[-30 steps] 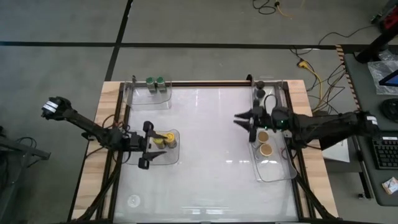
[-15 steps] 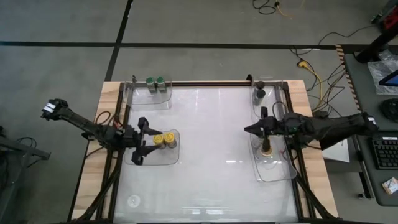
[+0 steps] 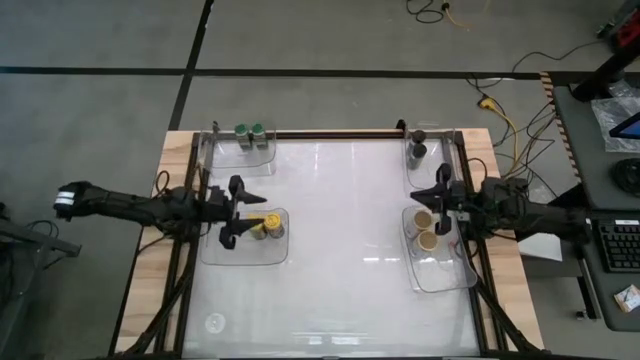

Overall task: Sort spices by type
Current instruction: Return to Home Position

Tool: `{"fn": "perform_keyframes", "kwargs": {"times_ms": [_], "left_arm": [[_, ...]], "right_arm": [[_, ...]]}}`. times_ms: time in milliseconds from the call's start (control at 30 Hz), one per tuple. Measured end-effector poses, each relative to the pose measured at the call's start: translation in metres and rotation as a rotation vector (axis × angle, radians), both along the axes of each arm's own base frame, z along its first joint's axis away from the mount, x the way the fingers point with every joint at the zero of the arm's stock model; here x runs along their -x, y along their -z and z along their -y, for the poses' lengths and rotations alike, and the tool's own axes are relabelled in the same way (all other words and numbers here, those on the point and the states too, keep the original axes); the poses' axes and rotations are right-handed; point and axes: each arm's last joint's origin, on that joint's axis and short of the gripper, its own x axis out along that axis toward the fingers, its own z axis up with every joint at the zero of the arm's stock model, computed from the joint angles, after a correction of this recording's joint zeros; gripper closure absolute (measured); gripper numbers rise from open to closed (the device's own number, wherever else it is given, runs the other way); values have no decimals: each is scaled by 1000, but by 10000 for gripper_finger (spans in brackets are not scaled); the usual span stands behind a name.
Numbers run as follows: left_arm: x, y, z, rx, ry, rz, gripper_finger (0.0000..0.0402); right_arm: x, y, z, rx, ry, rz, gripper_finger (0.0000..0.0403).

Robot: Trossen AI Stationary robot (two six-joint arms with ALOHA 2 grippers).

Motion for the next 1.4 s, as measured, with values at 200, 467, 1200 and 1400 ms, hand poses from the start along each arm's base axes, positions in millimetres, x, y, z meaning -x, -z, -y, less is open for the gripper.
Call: {"fn": "perform_keyframes", "kwargs": {"times_ms": [200, 467, 1200, 1400], "left_arm": [[18, -5, -1, -68, 12, 16, 151], [36, 18, 1, -98, 104, 72, 151], [45, 46, -5, -85, -14, -65, 151], [45, 50, -5, -82, -14, -105, 151]], "right_arm": [[13, -4, -3, 5, -36, 67, 390], [-4, 40, -6, -38, -213, 103, 390], [-10, 51, -5, -23, -216, -21, 390], [-10, 51, -4, 3, -200, -14, 390]]}}
